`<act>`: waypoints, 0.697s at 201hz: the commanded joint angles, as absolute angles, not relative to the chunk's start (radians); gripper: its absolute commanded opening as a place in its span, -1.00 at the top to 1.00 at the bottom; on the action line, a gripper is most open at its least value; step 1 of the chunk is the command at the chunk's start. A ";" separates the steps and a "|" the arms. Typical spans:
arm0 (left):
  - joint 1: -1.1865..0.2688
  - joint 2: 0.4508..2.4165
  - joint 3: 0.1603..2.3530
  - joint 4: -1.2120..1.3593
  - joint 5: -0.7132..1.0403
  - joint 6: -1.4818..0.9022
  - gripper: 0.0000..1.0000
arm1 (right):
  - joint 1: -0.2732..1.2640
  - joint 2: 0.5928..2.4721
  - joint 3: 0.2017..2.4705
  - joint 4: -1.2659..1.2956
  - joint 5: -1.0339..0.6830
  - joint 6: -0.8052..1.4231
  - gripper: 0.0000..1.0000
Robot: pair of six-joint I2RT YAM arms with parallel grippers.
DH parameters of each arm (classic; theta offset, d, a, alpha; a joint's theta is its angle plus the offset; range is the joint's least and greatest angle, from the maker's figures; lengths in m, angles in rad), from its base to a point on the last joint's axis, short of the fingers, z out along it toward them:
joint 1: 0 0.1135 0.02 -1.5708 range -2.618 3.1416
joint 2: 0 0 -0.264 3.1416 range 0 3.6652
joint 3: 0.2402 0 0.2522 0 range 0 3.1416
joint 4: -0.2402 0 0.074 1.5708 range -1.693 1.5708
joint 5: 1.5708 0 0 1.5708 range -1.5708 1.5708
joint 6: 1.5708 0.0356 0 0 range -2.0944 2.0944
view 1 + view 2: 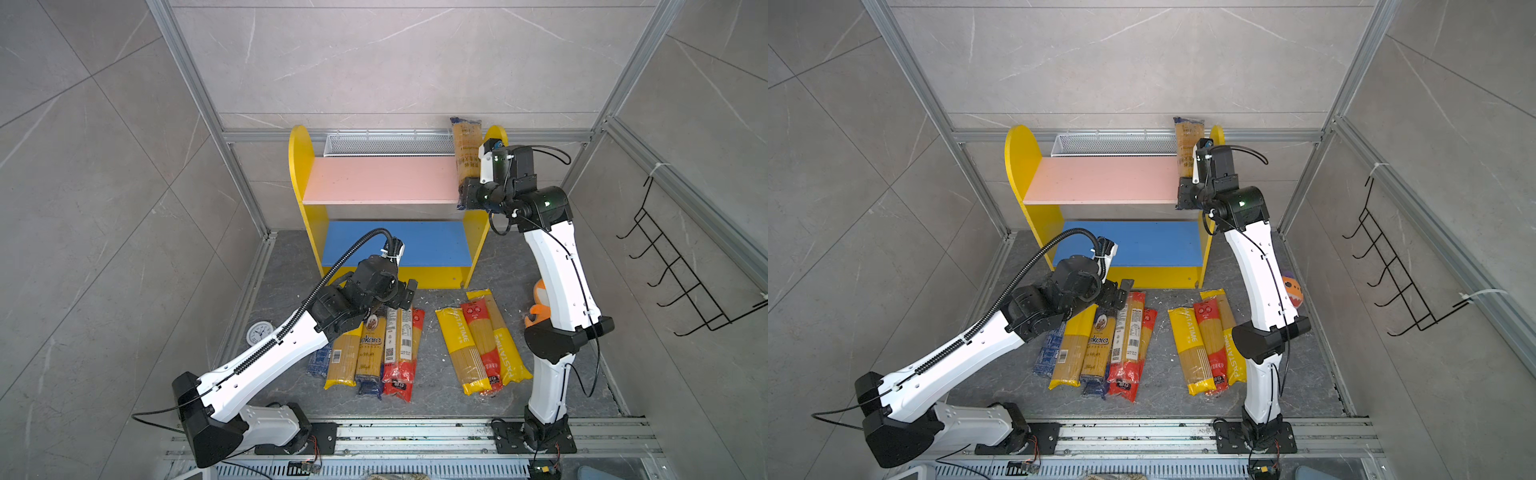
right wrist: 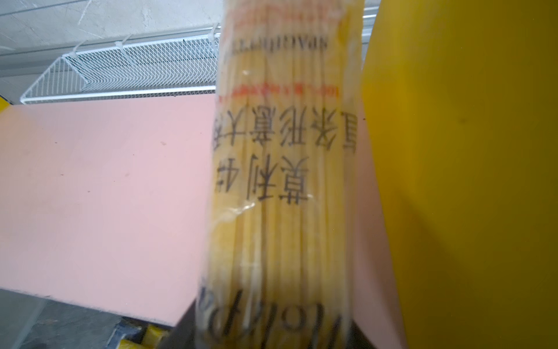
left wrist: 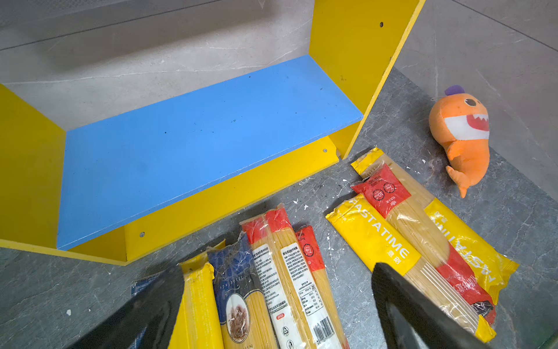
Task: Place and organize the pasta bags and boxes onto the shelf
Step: 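Lower the bag upright onto the pink shelf and open the right gripper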
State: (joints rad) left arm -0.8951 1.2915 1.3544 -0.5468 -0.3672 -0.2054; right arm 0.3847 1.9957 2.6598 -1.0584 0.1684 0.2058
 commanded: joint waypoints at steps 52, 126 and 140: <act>-0.899 1.215 1.321 -0.566 -0.421 -0.229 -0.98 | 0.377 1.920 2.613 -0.973 0.225 0.192 -0.75; -0.899 1.131 1.271 -0.570 -0.457 -0.259 -0.99 | 0.401 1.755 2.477 -0.960 0.212 0.195 -0.99; -0.898 1.113 1.258 -0.581 -0.463 -0.275 -0.98 | 0.419 1.694 2.400 -0.952 0.227 0.198 -0.99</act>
